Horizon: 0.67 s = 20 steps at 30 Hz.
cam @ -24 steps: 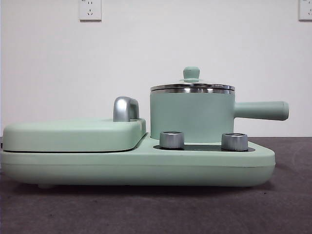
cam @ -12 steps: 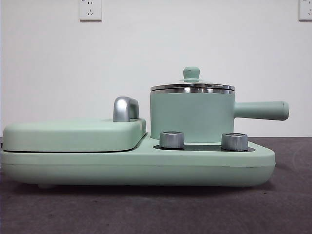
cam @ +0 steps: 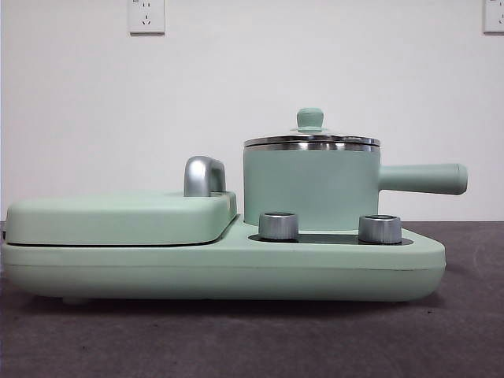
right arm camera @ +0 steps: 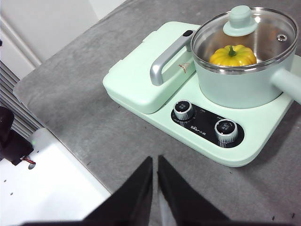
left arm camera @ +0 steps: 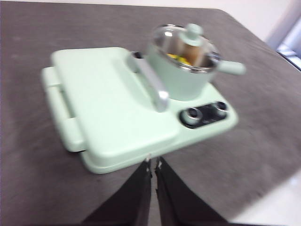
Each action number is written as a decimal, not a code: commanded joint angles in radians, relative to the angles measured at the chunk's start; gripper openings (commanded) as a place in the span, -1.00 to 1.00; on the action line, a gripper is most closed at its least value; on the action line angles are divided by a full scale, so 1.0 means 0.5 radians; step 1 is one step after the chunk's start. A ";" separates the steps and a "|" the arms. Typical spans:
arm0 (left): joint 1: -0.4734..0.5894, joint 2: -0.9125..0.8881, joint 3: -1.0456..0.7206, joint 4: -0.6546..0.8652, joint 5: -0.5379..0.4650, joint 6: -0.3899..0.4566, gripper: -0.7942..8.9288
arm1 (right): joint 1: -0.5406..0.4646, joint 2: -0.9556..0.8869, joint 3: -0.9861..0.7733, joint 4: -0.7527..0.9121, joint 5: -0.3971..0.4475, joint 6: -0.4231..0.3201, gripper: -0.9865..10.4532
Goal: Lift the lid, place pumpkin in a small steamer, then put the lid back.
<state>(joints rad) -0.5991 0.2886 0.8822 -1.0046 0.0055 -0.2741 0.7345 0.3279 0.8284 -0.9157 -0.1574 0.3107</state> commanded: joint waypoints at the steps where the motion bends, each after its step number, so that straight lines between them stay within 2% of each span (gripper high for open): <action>1: 0.142 -0.030 -0.066 0.036 -0.006 0.024 -0.80 | 0.018 0.005 0.015 0.014 0.001 -0.023 -0.80; 3: 0.262 -0.079 -0.181 0.183 -0.018 0.171 -0.80 | 0.018 0.005 0.015 0.014 0.001 -0.023 -0.80; 11: 0.686 -0.346 -0.816 1.119 -0.018 0.453 -0.80 | 0.018 0.005 0.015 0.014 0.001 -0.023 -0.80; 16: 0.953 -0.485 -1.263 1.624 -0.018 0.449 -0.80 | 0.018 0.005 0.015 0.014 0.001 -0.023 -0.80; 20: 1.021 -0.530 -1.471 1.742 -0.018 0.404 -0.80 | 0.018 0.005 0.015 0.014 0.001 -0.023 -0.80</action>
<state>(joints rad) -0.0891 0.0269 0.1528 -0.1532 -0.0029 -0.0704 0.7345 0.3279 0.8284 -0.9157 -0.1574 0.3107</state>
